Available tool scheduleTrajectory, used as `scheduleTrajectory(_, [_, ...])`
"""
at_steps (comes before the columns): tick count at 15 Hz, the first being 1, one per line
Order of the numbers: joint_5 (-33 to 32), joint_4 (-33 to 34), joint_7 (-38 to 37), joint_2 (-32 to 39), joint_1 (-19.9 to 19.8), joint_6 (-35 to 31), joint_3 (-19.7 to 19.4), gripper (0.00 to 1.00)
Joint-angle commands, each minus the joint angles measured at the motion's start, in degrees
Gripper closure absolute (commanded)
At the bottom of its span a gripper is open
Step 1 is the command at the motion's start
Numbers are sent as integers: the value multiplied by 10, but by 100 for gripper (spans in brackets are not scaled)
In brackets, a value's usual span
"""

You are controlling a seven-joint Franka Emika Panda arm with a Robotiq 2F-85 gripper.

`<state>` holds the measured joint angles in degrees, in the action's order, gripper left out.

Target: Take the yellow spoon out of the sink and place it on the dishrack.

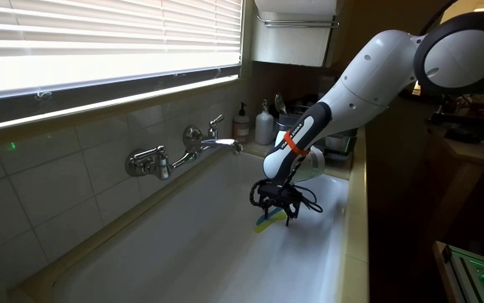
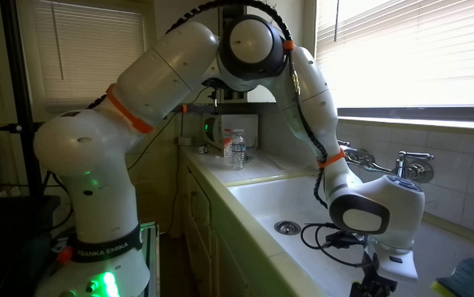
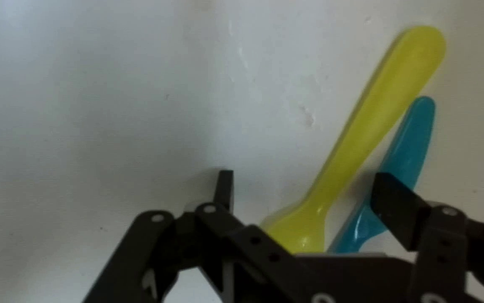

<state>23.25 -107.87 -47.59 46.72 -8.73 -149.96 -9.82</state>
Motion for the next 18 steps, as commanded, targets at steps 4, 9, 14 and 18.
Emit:
scheduleTrajectory(4, [0,28,-28,27,4,-6,-8,6])
scheduleTrajectory(9, [-1,25,-26,24,4,-3,-8,0])
scheduleTrajectory(14, [-4,0,-19,2,7,-4,-7,0])
scheduleTrajectory(18, [-6,-2,-21,4,10,-2,-9,0])
